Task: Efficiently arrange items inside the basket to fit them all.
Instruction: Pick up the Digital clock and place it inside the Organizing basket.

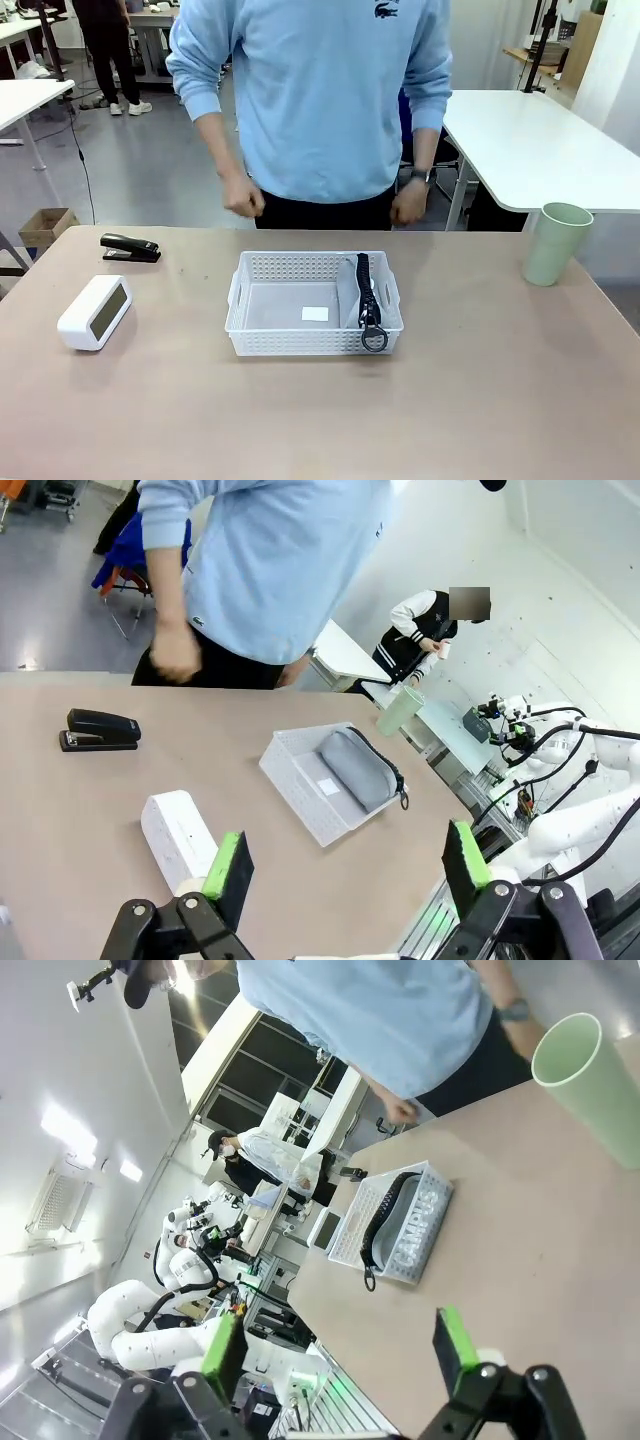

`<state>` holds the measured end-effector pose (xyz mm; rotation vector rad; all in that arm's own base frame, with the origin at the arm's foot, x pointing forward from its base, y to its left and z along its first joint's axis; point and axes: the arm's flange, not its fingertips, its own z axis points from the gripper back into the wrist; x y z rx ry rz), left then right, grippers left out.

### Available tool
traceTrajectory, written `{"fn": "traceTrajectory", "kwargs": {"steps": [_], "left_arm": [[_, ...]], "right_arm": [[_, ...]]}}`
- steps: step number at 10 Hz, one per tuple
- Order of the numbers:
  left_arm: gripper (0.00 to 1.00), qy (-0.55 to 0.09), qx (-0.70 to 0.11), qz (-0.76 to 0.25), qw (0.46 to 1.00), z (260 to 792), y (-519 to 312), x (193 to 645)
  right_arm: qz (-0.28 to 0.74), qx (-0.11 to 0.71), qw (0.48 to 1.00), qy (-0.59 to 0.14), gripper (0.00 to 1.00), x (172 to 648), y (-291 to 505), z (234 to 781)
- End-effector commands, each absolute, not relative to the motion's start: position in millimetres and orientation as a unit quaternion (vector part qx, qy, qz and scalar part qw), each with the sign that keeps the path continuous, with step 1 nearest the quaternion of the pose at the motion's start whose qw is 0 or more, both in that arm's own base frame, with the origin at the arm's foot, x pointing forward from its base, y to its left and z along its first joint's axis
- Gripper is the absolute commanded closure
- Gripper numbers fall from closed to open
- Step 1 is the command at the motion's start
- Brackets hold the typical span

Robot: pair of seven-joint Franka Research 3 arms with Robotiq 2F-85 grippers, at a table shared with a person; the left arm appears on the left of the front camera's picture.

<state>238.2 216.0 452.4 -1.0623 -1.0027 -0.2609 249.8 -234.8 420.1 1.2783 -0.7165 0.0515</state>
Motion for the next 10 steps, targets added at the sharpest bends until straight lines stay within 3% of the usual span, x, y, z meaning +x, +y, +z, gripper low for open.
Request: {"fn": "traceTrajectory", "kwargs": {"steps": [1, 7, 10], "left_arm": [[0.0, -0.449, -0.45, -0.125, 0.761, 466, 199, 241], [0.0, -0.291, -0.308, -0.318, 0.848, 516, 42, 281], [0.0, -0.209, -0.198, -0.343, 0.894, 514, -8, 310]], "right_arm": [[0.031, 0.585, 0.735, -0.342, 0.0, 252, -236, 422], [0.031, 0.585, 0.735, -0.342, 0.0, 252, -236, 422], [0.031, 0.585, 0.735, -0.342, 0.0, 252, -236, 422]]}}
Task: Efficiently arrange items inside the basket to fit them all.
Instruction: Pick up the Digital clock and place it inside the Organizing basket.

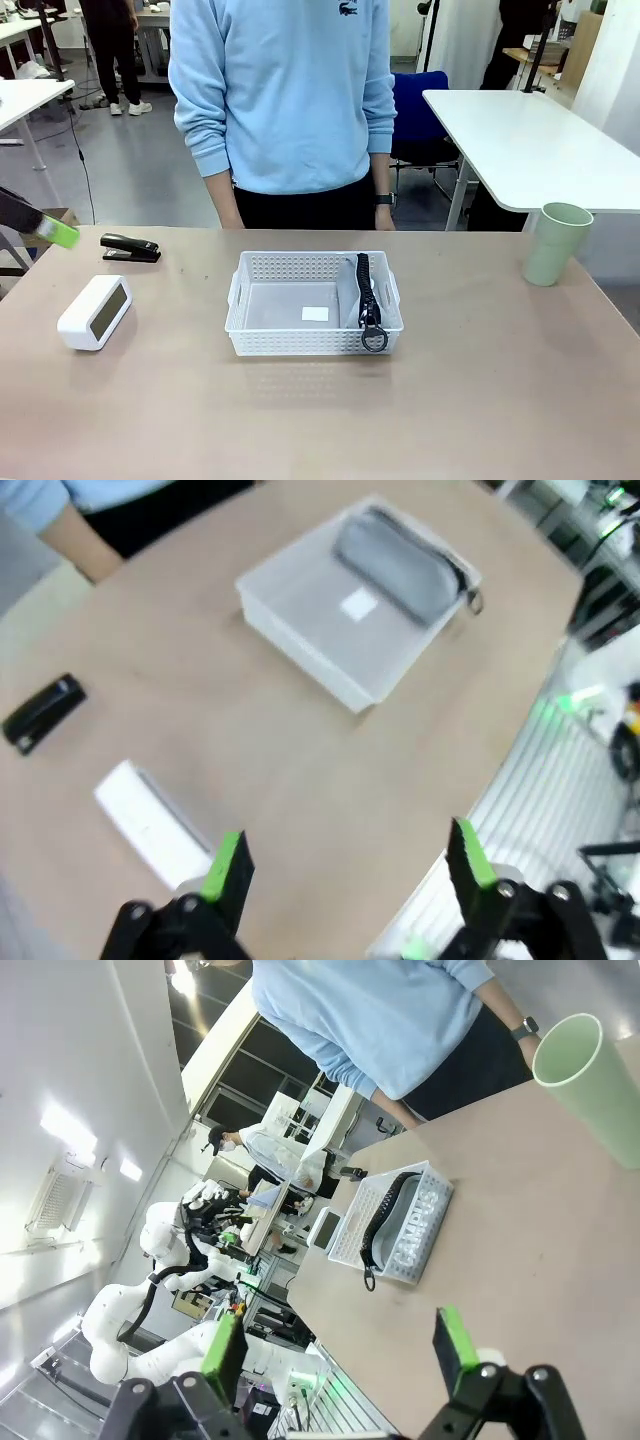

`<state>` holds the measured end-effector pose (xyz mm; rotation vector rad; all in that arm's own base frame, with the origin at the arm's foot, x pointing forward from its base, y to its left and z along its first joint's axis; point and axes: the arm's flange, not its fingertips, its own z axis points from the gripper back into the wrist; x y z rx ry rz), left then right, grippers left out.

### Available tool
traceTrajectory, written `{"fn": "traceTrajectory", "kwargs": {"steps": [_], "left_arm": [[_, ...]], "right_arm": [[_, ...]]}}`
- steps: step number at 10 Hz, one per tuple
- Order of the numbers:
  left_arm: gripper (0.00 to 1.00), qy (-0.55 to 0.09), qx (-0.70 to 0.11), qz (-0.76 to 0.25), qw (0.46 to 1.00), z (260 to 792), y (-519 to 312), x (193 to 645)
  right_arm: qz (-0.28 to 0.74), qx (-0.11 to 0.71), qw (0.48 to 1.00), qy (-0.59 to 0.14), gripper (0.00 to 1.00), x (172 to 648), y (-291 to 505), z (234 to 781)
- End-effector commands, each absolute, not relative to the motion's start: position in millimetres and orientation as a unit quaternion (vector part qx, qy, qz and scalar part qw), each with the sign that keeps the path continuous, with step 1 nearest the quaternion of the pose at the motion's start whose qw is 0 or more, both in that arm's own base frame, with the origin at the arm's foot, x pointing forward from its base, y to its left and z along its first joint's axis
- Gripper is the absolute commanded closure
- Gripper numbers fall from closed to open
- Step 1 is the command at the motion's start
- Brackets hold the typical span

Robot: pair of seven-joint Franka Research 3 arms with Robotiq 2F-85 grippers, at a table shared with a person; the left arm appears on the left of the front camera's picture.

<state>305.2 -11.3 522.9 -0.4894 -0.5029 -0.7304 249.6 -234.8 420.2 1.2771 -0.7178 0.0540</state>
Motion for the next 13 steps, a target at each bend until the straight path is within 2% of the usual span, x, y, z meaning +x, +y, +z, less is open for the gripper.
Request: {"fn": "traceTrajectory", "kwargs": {"steps": [1, 2, 3, 4, 8, 13], "left_arm": [[0.0, -0.186, -0.144, -0.316, 0.919, 511, -13, 322], [0.0, -0.191, -0.114, -0.283, 0.933, 511, -14, 328], [0.0, -0.229, -0.108, -0.24, 0.937, 516, -14, 329], [0.0, -0.206, -0.148, -0.324, 0.911, 509, -22, 323], [0.0, -0.205, -0.133, -0.308, 0.919, 507, -24, 327], [0.0, -0.151, -0.116, -0.268, 0.944, 485, -33, 360]], "right_arm": [[0.031, 0.585, 0.735, -0.342, 0.0, 252, -236, 422], [0.031, 0.585, 0.735, -0.342, 0.0, 252, -236, 422], [0.031, 0.585, 0.735, -0.342, 0.0, 252, -236, 422], [0.031, 0.585, 0.735, -0.342, 0.0, 252, -236, 422], [0.031, 0.585, 0.735, -0.342, 0.0, 252, -236, 422], [0.031, 0.585, 0.735, -0.342, 0.0, 252, -236, 422]]}}
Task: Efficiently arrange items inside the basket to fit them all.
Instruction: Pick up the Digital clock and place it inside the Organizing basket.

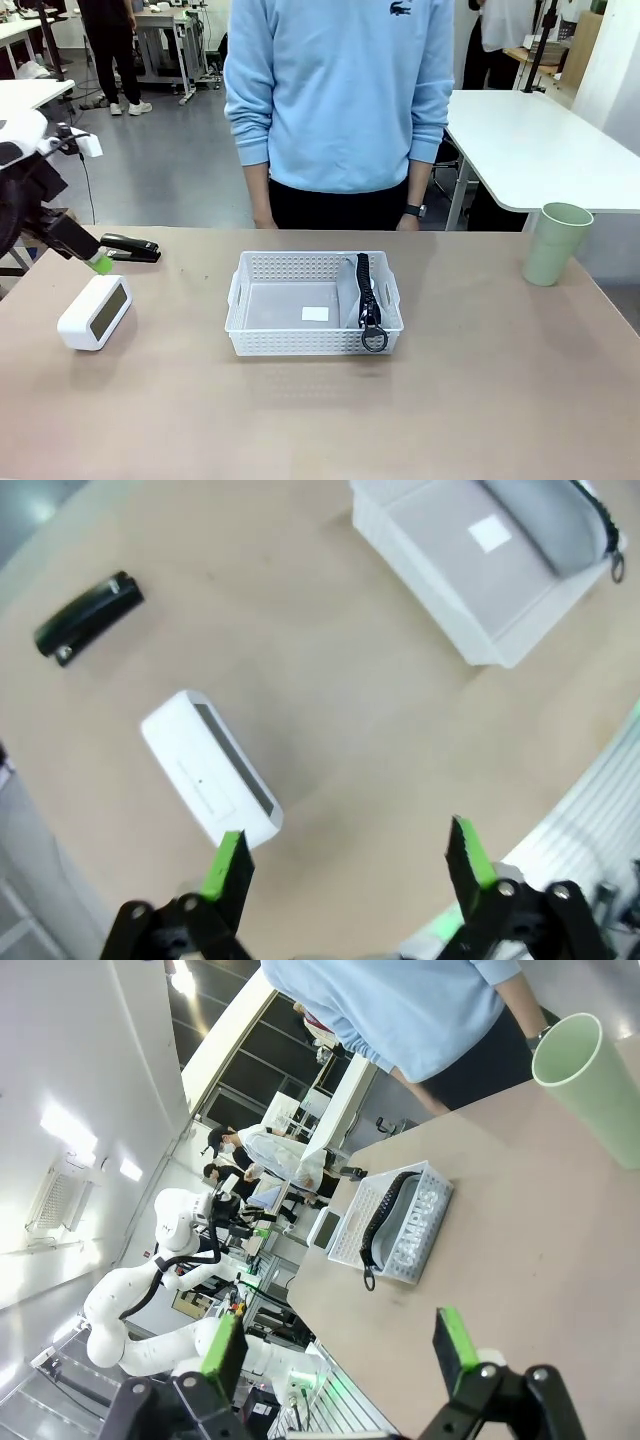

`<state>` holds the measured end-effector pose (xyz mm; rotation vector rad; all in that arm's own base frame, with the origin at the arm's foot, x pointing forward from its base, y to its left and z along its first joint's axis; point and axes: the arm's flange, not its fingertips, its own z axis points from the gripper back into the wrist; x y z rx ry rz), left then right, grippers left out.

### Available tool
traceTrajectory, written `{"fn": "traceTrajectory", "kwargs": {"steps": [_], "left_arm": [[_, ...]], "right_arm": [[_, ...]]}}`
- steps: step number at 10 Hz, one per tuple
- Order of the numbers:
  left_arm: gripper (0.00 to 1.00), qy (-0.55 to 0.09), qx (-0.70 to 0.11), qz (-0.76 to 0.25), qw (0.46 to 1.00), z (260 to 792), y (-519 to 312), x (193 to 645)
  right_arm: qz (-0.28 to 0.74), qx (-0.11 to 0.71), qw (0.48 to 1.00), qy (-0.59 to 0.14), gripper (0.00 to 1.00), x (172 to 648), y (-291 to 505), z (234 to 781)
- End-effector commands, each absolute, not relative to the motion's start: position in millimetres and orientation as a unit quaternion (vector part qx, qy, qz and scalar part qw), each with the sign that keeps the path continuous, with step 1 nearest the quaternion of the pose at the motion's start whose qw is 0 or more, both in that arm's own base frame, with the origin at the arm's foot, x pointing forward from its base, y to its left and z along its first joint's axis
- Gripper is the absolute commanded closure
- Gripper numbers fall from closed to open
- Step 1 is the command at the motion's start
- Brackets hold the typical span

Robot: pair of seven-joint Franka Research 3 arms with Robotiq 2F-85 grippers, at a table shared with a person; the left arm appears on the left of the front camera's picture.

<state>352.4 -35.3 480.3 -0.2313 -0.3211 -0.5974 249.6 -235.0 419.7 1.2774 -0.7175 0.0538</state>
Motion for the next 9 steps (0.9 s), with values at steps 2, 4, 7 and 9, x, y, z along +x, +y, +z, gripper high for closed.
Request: {"fn": "traceTrajectory", "kwargs": {"steps": [2, 4, 7, 9], "left_arm": [[0.0, -0.123, -0.099, -0.229, 0.96, 473, -27, 377], [0.0, -0.081, -0.081, -0.186, 0.976, 461, -13, 395], [0.0, -0.056, -0.071, -0.157, 0.983, 449, -7, 412], [0.0, -0.054, -0.053, -0.133, 0.988, 445, -6, 417]], "right_arm": [[0.031, 0.585, 0.735, -0.342, 0.0, 252, -236, 422], [0.031, 0.585, 0.735, -0.342, 0.0, 252, -236, 422], [0.031, 0.585, 0.735, -0.342, 0.0, 252, -236, 422], [0.031, 0.585, 0.735, -0.342, 0.0, 252, -236, 422]]}}
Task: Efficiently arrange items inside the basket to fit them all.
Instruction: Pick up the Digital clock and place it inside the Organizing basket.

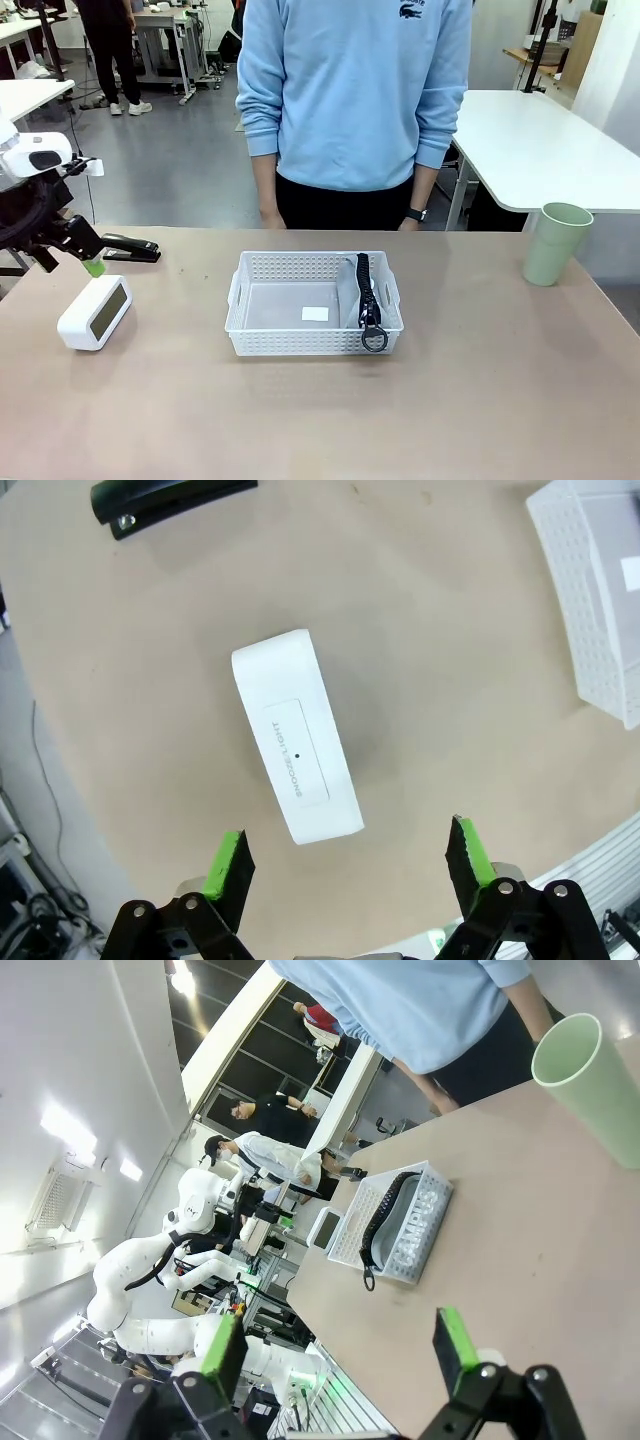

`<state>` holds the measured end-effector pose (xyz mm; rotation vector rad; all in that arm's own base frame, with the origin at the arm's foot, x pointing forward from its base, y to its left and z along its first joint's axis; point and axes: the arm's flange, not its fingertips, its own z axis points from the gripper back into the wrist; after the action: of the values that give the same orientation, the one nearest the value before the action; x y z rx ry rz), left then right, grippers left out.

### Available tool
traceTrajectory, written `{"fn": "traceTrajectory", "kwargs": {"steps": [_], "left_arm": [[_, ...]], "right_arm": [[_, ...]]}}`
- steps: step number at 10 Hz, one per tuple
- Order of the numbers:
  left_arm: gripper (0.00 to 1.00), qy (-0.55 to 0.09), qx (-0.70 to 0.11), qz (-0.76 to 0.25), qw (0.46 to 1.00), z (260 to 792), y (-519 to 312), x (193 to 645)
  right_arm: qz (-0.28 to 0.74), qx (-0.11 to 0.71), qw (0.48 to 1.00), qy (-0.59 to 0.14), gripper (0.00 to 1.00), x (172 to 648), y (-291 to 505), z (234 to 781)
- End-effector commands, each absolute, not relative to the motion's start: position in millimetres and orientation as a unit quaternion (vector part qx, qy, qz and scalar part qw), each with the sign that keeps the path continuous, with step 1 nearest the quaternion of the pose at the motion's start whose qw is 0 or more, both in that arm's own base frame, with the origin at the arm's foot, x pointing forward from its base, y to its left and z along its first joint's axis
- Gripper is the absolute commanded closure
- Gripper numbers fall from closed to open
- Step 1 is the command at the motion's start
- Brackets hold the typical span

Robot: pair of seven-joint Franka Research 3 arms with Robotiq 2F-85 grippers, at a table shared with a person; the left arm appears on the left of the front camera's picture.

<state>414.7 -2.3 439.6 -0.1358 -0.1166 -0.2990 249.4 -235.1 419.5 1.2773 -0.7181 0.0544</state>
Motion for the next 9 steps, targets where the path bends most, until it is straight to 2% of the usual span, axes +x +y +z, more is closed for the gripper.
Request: {"fn": "traceTrajectory", "kwargs": {"steps": [1, 4, 9], "left_arm": [[0.0, -0.054, -0.05, -0.135, 0.988, 445, -6, 416], [0.0, -0.04, -0.048, -0.126, 0.99, 431, -4, 421], [0.0, 0.0, -0.073, -0.138, 0.988, 375, -3, 451]], "right_arm": [[0.031, 0.585, 0.735, -0.342, 0.0, 252, -236, 422], [0.031, 0.585, 0.735, -0.342, 0.0, 252, -236, 422], [0.031, 0.585, 0.735, -0.342, 0.0, 252, -236, 422]]}}
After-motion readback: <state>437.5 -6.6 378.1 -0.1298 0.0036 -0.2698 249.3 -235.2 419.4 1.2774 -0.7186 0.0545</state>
